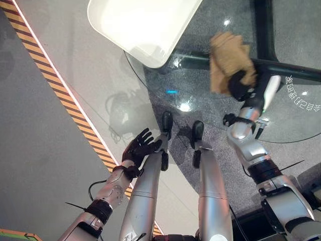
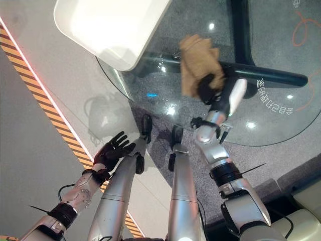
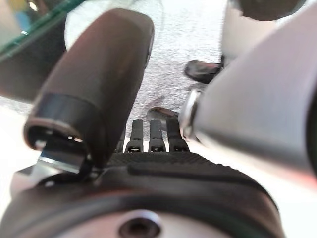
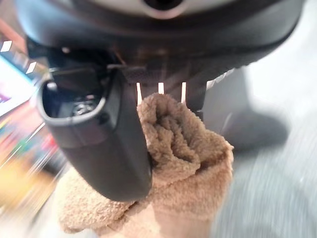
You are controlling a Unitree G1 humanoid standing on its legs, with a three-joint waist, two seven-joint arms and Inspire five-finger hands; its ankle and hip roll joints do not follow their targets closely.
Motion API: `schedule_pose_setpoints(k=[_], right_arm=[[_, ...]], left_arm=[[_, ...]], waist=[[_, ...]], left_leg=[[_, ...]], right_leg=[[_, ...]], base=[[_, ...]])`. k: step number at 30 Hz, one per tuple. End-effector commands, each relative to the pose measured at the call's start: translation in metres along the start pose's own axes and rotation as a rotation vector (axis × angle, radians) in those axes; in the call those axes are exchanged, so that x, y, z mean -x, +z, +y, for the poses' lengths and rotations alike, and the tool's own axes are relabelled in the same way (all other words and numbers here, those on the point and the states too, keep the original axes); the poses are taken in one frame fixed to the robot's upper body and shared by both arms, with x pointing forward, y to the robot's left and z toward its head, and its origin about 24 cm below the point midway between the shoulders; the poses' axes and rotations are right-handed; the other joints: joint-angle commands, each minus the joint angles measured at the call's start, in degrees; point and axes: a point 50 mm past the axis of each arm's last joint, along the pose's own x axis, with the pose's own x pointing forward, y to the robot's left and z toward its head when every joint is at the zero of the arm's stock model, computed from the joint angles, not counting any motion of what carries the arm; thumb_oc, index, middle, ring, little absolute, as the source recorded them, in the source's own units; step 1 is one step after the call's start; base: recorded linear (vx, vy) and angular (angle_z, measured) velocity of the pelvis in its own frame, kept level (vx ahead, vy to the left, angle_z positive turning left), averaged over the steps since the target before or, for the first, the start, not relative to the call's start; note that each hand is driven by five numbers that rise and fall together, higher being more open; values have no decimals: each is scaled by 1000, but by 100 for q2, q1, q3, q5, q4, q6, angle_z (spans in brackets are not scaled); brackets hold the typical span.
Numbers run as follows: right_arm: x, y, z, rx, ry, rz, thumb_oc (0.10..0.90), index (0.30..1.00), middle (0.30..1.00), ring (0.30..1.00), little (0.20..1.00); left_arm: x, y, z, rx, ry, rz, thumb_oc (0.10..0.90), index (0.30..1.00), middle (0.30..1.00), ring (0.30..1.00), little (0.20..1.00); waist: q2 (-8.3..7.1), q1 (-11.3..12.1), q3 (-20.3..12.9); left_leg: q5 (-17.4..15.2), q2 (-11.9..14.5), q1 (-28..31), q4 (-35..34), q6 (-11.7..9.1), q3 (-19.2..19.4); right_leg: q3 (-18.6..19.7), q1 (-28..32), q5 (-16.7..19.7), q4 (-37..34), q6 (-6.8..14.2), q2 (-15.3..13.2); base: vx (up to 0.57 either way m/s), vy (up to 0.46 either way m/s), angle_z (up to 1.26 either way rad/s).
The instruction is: Wipe the table with a cloth and put it in the basket.
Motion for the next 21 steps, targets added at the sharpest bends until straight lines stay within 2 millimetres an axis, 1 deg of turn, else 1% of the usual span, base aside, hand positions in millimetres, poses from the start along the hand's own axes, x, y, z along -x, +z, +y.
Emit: schedule_pose_setpoints(k=[1,2,3,8,14,16,19,21], right_arm=[[-53,-7,-106,124,-463,-25,100,300,300,300,200],[-54,-9,-112,117,-500,-16,100,300,300,300,200],[-54,-10,-112,117,-500,-16,100,300,300,300,200],[-54,-16,-128,118,-621,0,100,300,300,300,200],[-50,-24,-139,126,-661,44,100,300,300,300,200],[-49,-30,-149,128,-665,67,100,300,300,300,200],[-50,-33,-151,119,-670,77,100,300,300,300,200],[-51,-30,-148,117,-657,67,100,300,300,300,200]], left_arm=[[25,-63,-5,79,11,192,800,900,900,900,900],[26,-64,-4,79,16,196,800,900,900,900,900],[26,-64,-4,79,16,196,800,900,900,900,900],[29,-65,2,73,31,209,800,900,900,900,900],[37,-67,13,74,46,219,800,900,900,900,900],[42,-68,18,75,46,224,800,900,900,900,900],[43,-68,17,70,34,223,800,900,900,900,900],[42,-67,16,68,29,220,800,900,900,900,900]], waist=[[557,-209,-34],[560,-217,-34],[560,-215,-34],[583,-230,-34],[572,-264,-34],[598,-286,-34],[640,-273,-34],[656,-268,-34]], left_leg=[[-763,55,150,632,14,-429],[-766,63,188,623,11,-432],[-766,63,190,622,11,-432],[-812,71,248,669,29,-457],[-813,62,222,778,61,-487],[-794,51,169,840,31,-511],[-799,50,161,858,18,-536],[-794,45,149,863,17,-542]], right_leg=[[-486,288,1096,-1274,-37,452],[-482,331,1083,-1274,-40,453],[-483,333,1083,-1275,-40,454],[-448,374,994,-1148,-72,491],[-411,345,955,-1020,-120,544],[-422,307,949,-935,-122,553],[-418,301,921,-903,-122,546],[-421,291,926,-904,-126,544]], base=[[0,-18,-10],[0,-17,-12],[6,-25,-15],[17,-37,-7],[20,-32,1],[-1,-39,-4],[-6,-40,6],[-10,-20,3]])
